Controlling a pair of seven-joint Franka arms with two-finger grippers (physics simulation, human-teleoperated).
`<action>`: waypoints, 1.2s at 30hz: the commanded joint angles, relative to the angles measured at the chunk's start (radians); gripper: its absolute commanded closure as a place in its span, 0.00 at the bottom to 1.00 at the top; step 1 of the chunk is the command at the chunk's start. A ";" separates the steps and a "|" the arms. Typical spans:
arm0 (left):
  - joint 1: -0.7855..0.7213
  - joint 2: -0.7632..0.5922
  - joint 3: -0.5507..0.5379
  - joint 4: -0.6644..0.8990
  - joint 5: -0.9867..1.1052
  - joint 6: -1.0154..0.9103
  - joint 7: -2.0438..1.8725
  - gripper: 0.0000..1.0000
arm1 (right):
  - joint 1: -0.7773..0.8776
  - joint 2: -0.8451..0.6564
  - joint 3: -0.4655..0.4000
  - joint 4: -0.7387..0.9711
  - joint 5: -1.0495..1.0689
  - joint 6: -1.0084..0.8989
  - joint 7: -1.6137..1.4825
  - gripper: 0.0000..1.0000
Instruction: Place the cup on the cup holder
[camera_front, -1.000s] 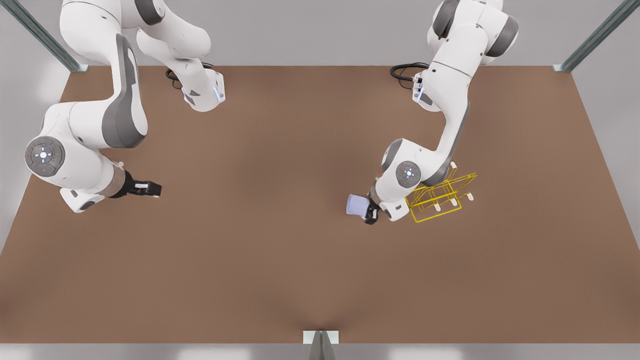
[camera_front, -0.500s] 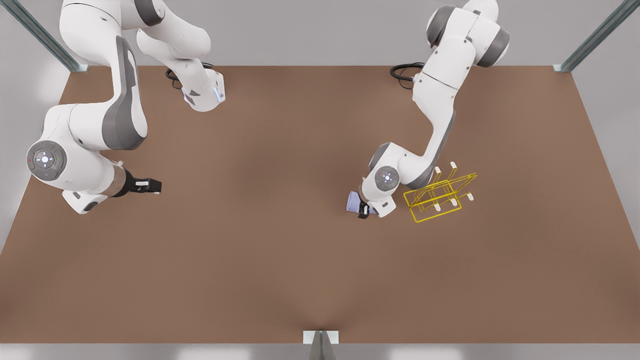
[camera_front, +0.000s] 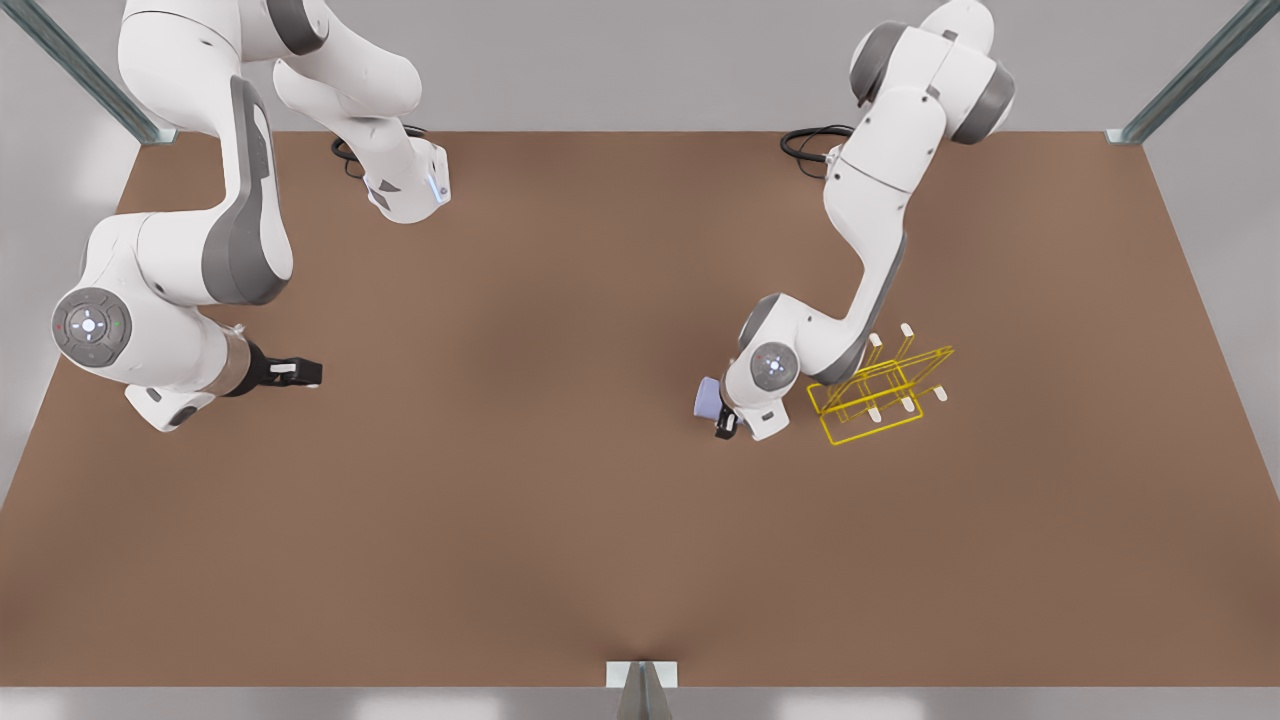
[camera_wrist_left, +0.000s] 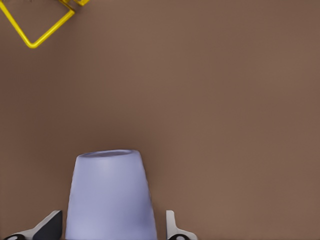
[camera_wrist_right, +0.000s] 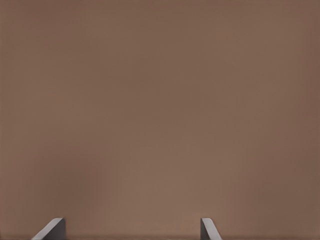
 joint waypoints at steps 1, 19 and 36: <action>0.000 0.012 0.000 0.000 -0.001 0.003 0.165 0.00 | -0.001 -0.001 0.001 0.000 0.002 -0.001 -0.024 0.00; -0.293 -0.104 0.382 0.254 -0.061 -0.566 0.051 0.36 | -0.003 0.005 -0.001 0.003 0.001 -0.001 -0.024 0.00; -1.138 0.537 1.448 0.011 0.256 -0.509 0.056 0.35 | -0.001 0.005 -0.001 0.003 0.001 -0.001 -0.024 0.00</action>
